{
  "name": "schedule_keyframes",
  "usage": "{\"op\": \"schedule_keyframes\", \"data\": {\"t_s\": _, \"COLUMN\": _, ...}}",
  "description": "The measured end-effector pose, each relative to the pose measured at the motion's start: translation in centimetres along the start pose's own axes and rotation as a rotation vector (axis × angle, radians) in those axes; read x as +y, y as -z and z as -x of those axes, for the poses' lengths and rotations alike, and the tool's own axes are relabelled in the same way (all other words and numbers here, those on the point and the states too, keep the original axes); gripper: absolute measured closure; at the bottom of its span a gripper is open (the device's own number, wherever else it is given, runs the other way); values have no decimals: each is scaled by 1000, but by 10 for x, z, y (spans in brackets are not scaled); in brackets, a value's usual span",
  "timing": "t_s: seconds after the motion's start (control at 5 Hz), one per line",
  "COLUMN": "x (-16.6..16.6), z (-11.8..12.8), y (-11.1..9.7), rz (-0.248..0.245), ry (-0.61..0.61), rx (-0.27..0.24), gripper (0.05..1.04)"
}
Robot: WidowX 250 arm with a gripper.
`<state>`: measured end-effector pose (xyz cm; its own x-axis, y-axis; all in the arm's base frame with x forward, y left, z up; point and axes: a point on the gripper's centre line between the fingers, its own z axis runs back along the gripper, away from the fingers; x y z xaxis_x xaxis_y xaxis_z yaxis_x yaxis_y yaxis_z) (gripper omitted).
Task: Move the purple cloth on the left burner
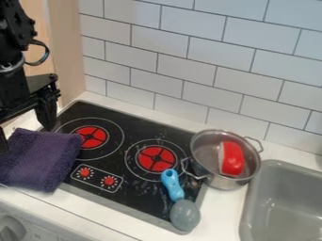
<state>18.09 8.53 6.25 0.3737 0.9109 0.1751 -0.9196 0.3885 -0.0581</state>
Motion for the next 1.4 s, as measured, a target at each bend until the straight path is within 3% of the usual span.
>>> {"op": "schedule_keyframes", "data": {"t_s": 0.6, "x": 2, "z": -8, "y": 29, "rz": -107, "ry": -19, "rx": 47, "gripper": 84}}
{"op": "schedule_keyframes", "data": {"t_s": 1.4, "x": -13, "z": -16, "y": 58, "rz": -134, "ry": -36, "rx": 100, "gripper": 84}}
